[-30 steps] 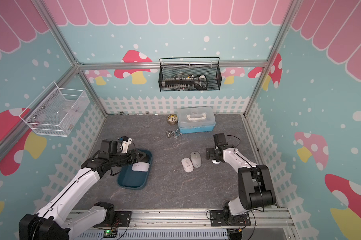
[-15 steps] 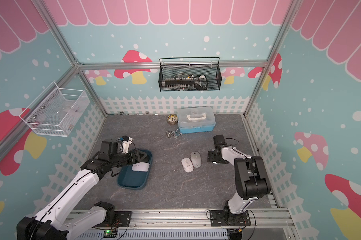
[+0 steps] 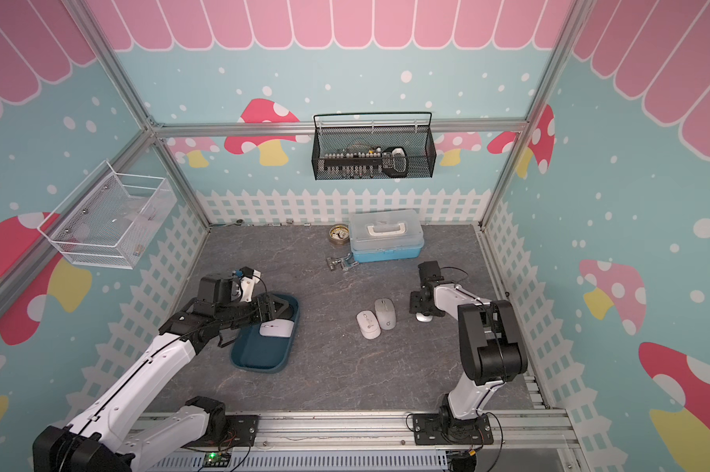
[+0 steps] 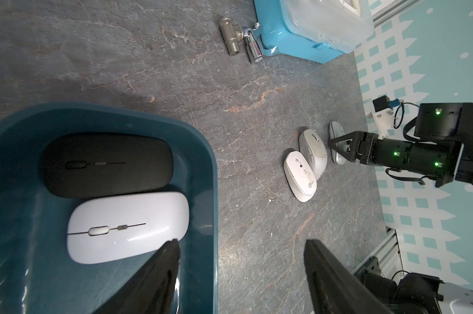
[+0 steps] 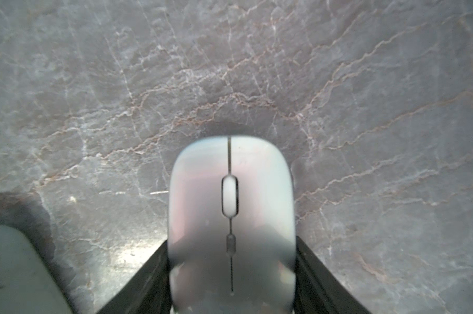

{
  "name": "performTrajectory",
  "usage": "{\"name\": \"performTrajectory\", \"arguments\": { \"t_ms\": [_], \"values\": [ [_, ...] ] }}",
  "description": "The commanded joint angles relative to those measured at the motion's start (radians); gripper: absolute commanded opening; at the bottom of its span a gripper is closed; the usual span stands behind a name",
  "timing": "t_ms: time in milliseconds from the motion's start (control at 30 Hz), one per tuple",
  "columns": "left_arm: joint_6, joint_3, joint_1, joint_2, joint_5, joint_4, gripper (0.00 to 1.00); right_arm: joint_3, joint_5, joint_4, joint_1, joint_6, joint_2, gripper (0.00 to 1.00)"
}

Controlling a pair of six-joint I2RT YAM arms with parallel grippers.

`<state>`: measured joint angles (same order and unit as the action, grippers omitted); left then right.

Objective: Put the mouse in the storage box
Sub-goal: Pick up the mouse from the center of the board.

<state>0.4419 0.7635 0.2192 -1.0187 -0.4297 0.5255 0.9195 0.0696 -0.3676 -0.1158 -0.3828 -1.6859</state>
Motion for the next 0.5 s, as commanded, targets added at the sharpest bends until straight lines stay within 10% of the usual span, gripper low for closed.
{"name": "performTrajectory", "arguments": {
  "t_ms": [0, 467],
  "values": [
    [0.005, -0.012, 0.006, 0.002, 0.008, -0.013, 0.76, -0.006, 0.014, -0.022, 0.007, -0.008, 0.013, 0.60],
    [0.039, 0.012, 0.026, 0.087, -0.001, 0.014, 0.76, -0.069, -0.150, 0.032, -0.069, -0.008, 0.385, 0.48]
  ]
}}
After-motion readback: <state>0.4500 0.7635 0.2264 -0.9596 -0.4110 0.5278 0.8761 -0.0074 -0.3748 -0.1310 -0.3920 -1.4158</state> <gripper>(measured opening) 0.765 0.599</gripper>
